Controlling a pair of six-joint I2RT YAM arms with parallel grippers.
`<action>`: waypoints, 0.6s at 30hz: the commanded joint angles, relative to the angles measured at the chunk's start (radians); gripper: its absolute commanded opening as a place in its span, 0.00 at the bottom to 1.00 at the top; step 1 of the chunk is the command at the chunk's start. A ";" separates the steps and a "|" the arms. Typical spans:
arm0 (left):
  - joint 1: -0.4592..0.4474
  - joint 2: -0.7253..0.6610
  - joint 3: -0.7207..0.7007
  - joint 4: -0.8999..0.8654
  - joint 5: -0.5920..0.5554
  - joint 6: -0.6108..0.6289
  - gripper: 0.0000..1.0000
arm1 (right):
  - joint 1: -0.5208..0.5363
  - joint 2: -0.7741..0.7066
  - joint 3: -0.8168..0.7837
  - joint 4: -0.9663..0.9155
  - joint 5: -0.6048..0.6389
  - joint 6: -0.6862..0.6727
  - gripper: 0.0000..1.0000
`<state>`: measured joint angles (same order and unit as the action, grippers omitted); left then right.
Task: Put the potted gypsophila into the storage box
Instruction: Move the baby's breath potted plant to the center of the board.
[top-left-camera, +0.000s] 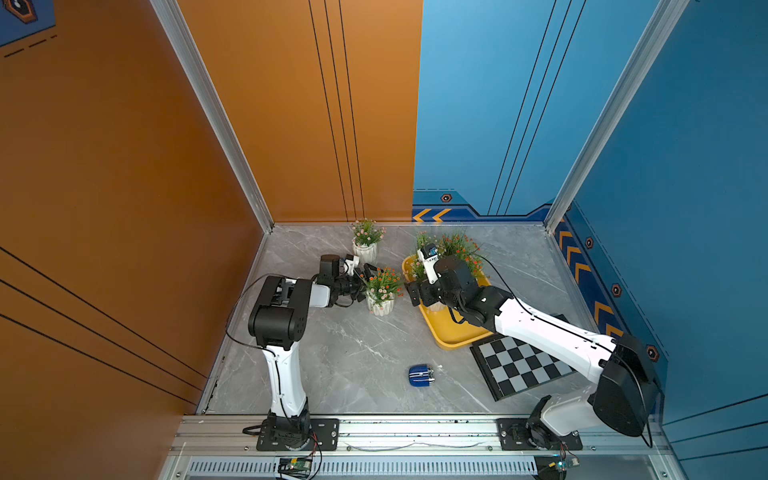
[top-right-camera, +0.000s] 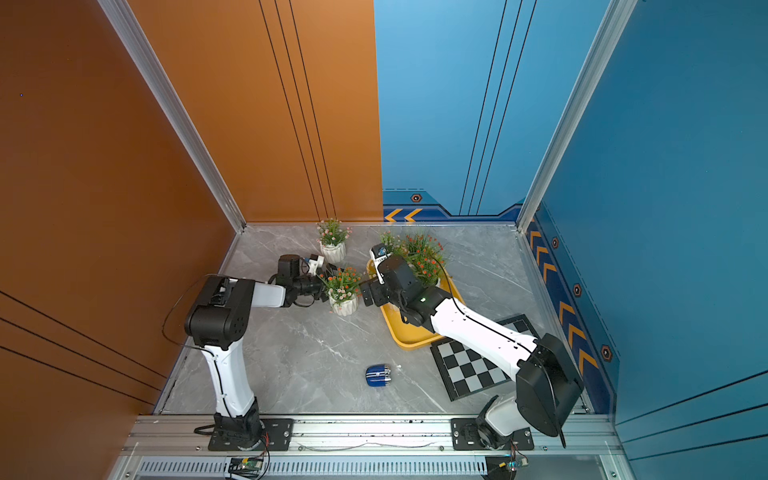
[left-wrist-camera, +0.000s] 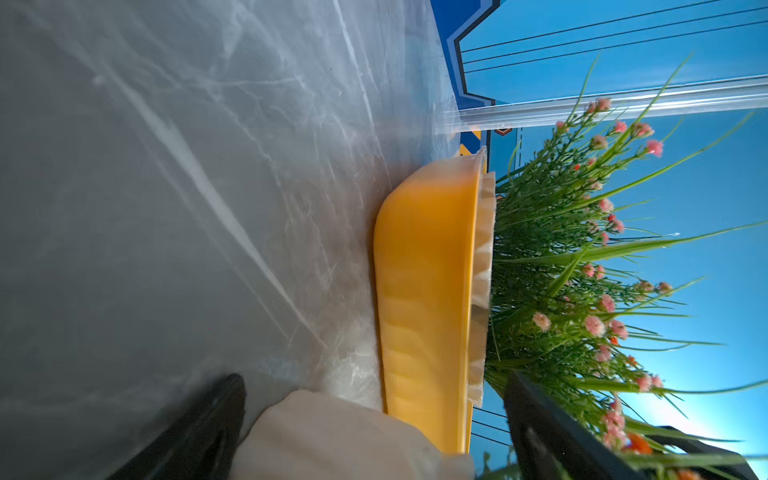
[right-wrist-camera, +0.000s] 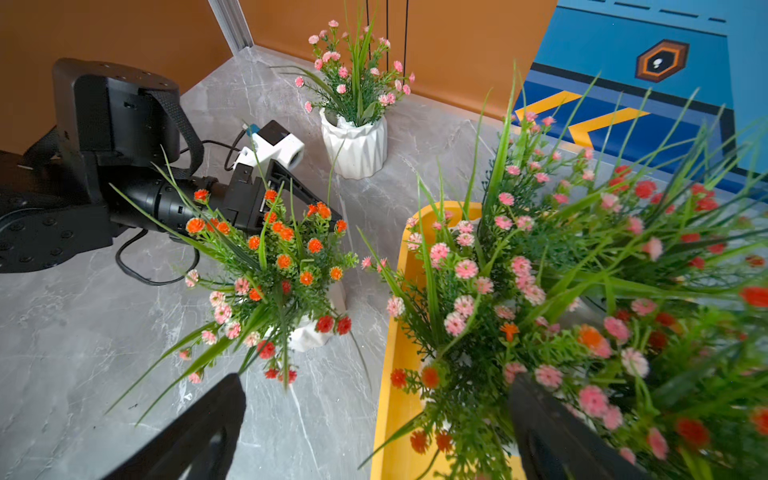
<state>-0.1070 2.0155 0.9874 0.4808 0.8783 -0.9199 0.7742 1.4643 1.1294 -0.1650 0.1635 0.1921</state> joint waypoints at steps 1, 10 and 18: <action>0.042 -0.037 -0.017 -0.099 -0.085 0.005 0.98 | 0.002 -0.031 -0.016 -0.009 0.059 0.014 1.00; 0.138 -0.008 0.238 -0.160 -0.136 -0.019 0.98 | -0.023 -0.027 0.022 -0.011 0.080 0.017 1.00; 0.167 0.321 0.638 -0.161 -0.107 -0.143 0.98 | -0.051 0.002 0.065 -0.029 0.097 0.018 1.00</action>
<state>0.0528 2.2379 1.5558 0.3542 0.7696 -1.0077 0.7334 1.4597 1.1576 -0.1715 0.2195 0.1921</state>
